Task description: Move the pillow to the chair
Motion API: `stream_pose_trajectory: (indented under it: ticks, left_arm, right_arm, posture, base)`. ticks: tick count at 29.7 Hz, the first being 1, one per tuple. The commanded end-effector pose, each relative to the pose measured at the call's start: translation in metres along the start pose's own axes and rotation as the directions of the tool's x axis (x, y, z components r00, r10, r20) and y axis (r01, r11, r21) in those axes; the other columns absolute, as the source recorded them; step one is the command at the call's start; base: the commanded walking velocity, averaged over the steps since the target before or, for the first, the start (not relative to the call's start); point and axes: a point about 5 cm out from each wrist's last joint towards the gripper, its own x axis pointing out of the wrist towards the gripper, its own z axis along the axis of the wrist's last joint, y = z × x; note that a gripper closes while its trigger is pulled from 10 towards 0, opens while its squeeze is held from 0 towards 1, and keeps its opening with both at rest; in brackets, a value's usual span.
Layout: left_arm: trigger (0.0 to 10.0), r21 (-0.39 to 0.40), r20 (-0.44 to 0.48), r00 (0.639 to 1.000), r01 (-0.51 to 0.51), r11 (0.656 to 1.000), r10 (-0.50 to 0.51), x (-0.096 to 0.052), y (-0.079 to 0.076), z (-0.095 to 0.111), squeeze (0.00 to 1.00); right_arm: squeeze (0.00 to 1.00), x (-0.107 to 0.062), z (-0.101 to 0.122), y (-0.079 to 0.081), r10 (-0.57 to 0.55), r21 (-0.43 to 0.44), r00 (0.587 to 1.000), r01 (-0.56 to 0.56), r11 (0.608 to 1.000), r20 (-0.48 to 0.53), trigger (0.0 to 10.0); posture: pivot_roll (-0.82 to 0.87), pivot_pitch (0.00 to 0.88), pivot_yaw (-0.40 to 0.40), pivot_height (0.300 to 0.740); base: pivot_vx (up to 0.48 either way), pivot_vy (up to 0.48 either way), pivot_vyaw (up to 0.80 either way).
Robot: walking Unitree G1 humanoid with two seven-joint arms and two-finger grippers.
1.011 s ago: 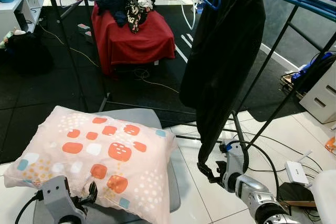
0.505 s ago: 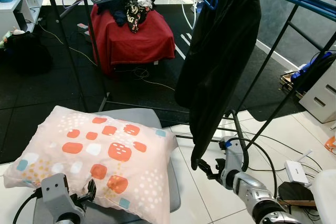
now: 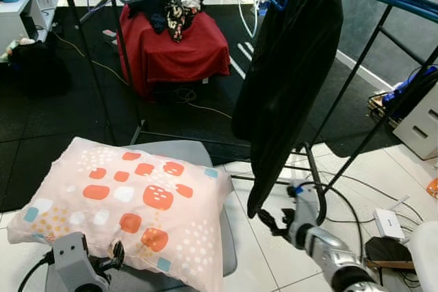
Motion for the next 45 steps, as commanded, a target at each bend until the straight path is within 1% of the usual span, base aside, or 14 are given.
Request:
stream_pose_trajectory:
  ticks: [1, 6, 8, 10, 13, 20, 22, 25, 29, 36, 38, 39, 45]
  left_arm:
    - [10.0, 0.001, -0.002, 1.000, 0.001, 1.000, -0.001, -0.003, 0.000, -0.003, 0.00]
    - [10.0, 0.000, 0.000, 1.000, 0.002, 1.000, -0.002, -0.003, 0.000, -0.002, 0.00]
    - [10.0, 0.000, 0.000, 1.000, 0.002, 1.000, -0.002, -0.003, 0.000, -0.002, 0.00]
    - [10.0, 0.000, 0.000, 1.000, 0.002, 1.000, -0.002, -0.003, 0.001, -0.002, 0.00]
    - [10.0, 0.001, -0.001, 1.000, 0.002, 1.000, -0.002, -0.003, 0.002, -0.002, 0.00]
    - [10.0, -0.002, -0.002, 1.000, 0.003, 1.000, -0.003, -0.003, 0.002, -0.003, 0.00]
    - [10.0, -0.007, -0.002, 1.000, 0.005, 1.000, -0.005, -0.006, 0.000, -0.005, 0.00]
    - [10.0, -0.008, 0.001, 1.000, 0.007, 1.000, -0.007, -0.007, -0.002, -0.004, 0.00]
    - [10.0, -0.008, 0.019, 1.000, 0.019, 1.000, -0.019, -0.015, -0.010, 0.002, 0.00]
    - [10.0, -0.007, 0.024, 0.999, 0.025, 1.000, -0.025, -0.016, -0.013, 0.004, 0.00]
    - [10.0, -0.007, 0.025, 0.999, 0.026, 1.000, -0.026, -0.017, -0.014, 0.004, 0.00]
    - [10.0, -0.001, 0.024, 0.999, 0.021, 1.000, -0.021, -0.016, -0.016, 0.005, 0.00]
    - [10.0, 0.009, 0.025, 1.000, 0.004, 1.000, -0.004, -0.016, -0.019, 0.006, 0.00]
  right_arm:
    - [0.00, -0.003, -0.002, -0.002, 0.001, 0.018, 1.000, -0.001, 1.000, -0.002, 10.0]
    - [0.00, -0.003, -0.003, -0.002, 0.002, 0.017, 1.000, -0.002, 1.000, -0.004, 10.0]
    - [0.00, -0.002, -0.002, 0.000, 0.005, 0.016, 1.000, -0.005, 1.000, -0.002, 10.0]
    - [0.00, 0.002, 0.000, 0.007, 0.014, 0.014, 1.000, -0.014, 1.000, 0.005, 10.0]
    - [0.00, 0.002, 0.002, 0.013, 0.026, 0.012, 1.000, -0.026, 1.000, 0.014, 10.0]
    - [0.00, -0.001, 0.001, 0.013, 0.034, 0.009, 0.999, -0.034, 0.999, 0.017, 10.0]
    - [0.00, -0.005, -0.002, 0.004, 0.026, 0.012, 1.000, -0.026, 1.000, 0.007, 10.0]
    - [0.00, -0.006, -0.003, 0.002, 0.022, 0.014, 1.000, -0.022, 1.000, 0.003, 10.0]
    - [0.00, -0.008, -0.004, -0.007, -0.004, 0.023, 1.000, 0.004, 1.000, -0.019, 10.0]
    - [0.00, -0.008, -0.004, -0.009, -0.013, 0.025, 1.000, 0.013, 1.000, -0.026, 10.0]
    - [0.00, -0.008, -0.004, -0.010, -0.015, 0.026, 0.999, 0.016, 1.000, -0.029, 10.0]
    - [0.00, -0.008, -0.003, -0.012, -0.016, 0.023, 0.999, 0.016, 1.000, -0.031, 10.0]
    - [0.00, -0.009, -0.001, -0.014, -0.017, 0.020, 0.999, 0.018, 1.000, -0.029, 10.0]
  posture:
    - [0.00, 0.088, -0.102, 0.740]
    - [0.00, 0.091, -0.103, 0.740]
    - [0.00, 0.091, -0.102, 0.740]
    - [0.00, 0.089, -0.101, 0.740]
    - [0.00, 0.086, -0.101, 0.740]
    - [0.00, 0.080, -0.102, 0.740]
    - [0.00, 0.058, -0.099, 0.740]
    - [0.00, 0.056, -0.098, 0.740]
    - [0.00, 0.066, -0.098, 0.740]
    - [0.00, 0.072, -0.101, 0.740]
    - [0.00, 0.069, -0.108, 0.740]
    - [-0.02, 0.064, -0.129, 0.740]
    - [-0.05, 0.068, -0.137, 0.740]
  base:
    - [0.000, 0.000, 0.00]
    - [0.000, 0.000, 0.00]
    - [0.000, 0.000, 0.00]
    - [0.000, 0.000, 0.00]
    - [0.000, 0.000, 0.00]
    - [0.000, 0.000, 0.00]
    - [0.000, 0.000, 0.00]
    - [0.000, 0.000, 0.00]
    - [0.000, 0.000, 0.00]
    - [0.000, 0.000, 0.00]
    - [0.000, 0.000, 0.00]
    - [0.000, 0.000, 0.00]
    - [0.000, 0.000, 0.00]
